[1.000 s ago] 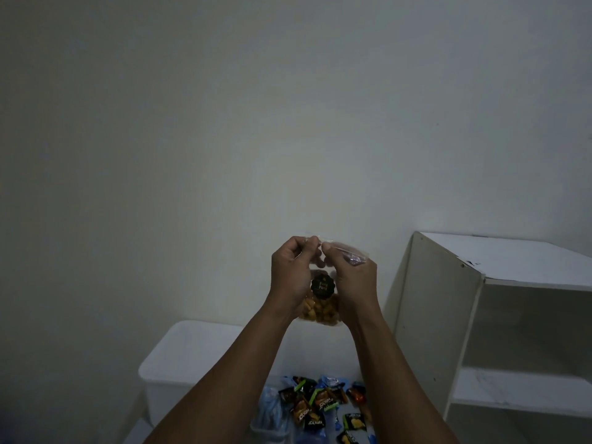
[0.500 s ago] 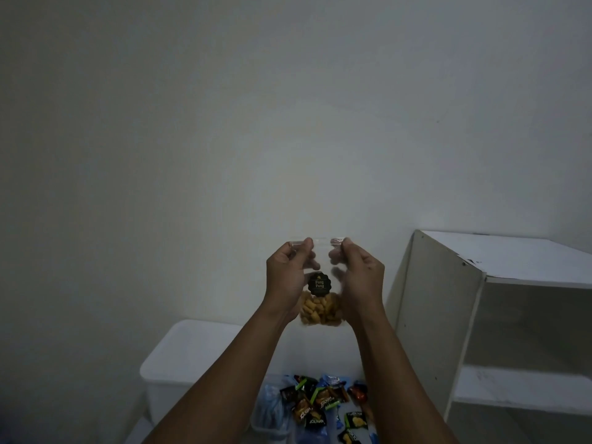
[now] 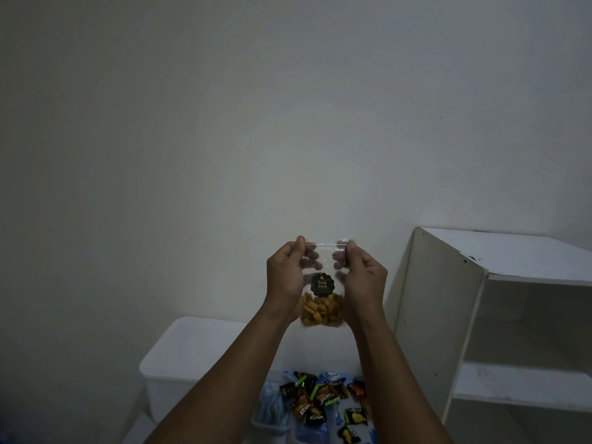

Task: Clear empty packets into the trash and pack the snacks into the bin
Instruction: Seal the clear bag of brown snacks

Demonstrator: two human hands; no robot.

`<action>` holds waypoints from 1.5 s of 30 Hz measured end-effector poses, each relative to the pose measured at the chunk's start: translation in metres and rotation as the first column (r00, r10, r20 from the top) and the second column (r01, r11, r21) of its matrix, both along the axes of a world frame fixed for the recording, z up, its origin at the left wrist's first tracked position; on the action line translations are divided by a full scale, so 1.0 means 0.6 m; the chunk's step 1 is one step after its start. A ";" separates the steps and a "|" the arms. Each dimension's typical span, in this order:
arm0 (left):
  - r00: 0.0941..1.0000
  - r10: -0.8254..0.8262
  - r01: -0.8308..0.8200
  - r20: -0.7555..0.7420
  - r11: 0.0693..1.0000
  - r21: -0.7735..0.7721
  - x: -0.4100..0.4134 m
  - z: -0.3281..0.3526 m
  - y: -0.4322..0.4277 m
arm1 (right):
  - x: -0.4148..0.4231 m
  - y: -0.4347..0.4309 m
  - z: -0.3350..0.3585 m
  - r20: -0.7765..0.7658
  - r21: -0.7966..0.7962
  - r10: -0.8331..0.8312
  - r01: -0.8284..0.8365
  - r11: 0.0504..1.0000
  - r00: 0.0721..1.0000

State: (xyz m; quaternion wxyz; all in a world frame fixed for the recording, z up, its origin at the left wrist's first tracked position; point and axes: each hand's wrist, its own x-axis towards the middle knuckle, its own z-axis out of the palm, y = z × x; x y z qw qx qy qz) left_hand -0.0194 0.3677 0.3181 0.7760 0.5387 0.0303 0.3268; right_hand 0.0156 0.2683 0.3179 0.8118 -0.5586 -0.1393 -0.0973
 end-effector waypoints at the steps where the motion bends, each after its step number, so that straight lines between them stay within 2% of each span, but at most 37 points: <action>1: 1.000 0.006 -0.005 -0.015 1.000 0.005 0.000 0.000 0.000 | 0.000 -0.004 -0.003 0.005 -0.015 0.022 -0.022 1.000 1.000; 5: 0.990 0.072 -0.061 -0.118 0.994 0.093 0.005 -0.009 0.013 | 0.004 -0.021 -0.006 0.081 -0.157 0.104 -0.090 0.983 0.991; 7: 0.966 0.194 -0.170 -0.169 0.975 0.146 0.011 -0.023 0.016 | 0.007 -0.018 -0.011 0.111 -0.181 0.057 -0.037 0.983 0.992; 9: 0.899 0.378 -0.333 -0.221 0.918 0.216 0.014 -0.035 0.014 | 0.012 -0.013 -0.021 0.120 -0.171 -0.021 0.041 0.984 0.993; 10: 0.881 0.408 -0.356 -0.238 0.905 0.234 0.014 -0.038 0.012 | 0.016 -0.012 -0.026 0.130 -0.177 -0.036 0.059 0.982 0.991; 12: 0.927 0.255 -0.218 -0.274 0.963 0.157 0.014 -0.037 0.006 | 0.016 -0.011 -0.034 0.182 -0.253 0.015 0.032 0.967 0.983; 14: 0.959 0.027 -0.034 -0.281 0.999 -0.023 0.006 -0.026 -0.003 | 0.011 -0.011 -0.040 0.212 -0.346 0.099 -0.020 0.938 0.972; 16: 0.969 -0.039 0.018 -0.246 0.996 -0.087 0.003 -0.022 -0.004 | 0.006 -0.012 -0.045 0.210 -0.375 0.147 -0.060 0.925 0.966; 18: 0.968 -0.039 0.025 -0.249 0.998 -0.057 0.003 -0.025 0.001 | 0.004 -0.011 -0.048 0.201 -0.364 0.186 -0.103 0.926 0.962; 22: 0.962 -0.054 0.060 -0.266 0.998 0.012 0.001 -0.039 0.013 | 0.003 -0.008 -0.038 0.085 -0.237 0.183 -0.159 0.958 0.979; 28: 0.971 -0.010 0.075 -0.240 0.963 0.260 -0.007 -0.045 0.020 | 0.017 -0.013 -0.030 0.040 -0.375 0.184 -0.156 0.914 0.982; 35: 0.975 0.059 0.040 -0.215 0.904 0.427 0.003 -0.052 0.030 | 0.029 -0.015 -0.035 0.061 -0.440 0.176 -0.132 0.888 0.982; 39: 0.973 0.090 0.003 -0.212 0.915 0.403 0.010 -0.058 0.033 | 0.040 -0.014 -0.040 0.030 -0.386 0.118 -0.098 0.917 0.993; 45: 0.976 0.015 0.063 -0.217 0.935 0.349 0.012 -0.057 0.038 | 0.041 -0.025 -0.048 0.032 -0.441 0.294 -0.250 0.862 0.955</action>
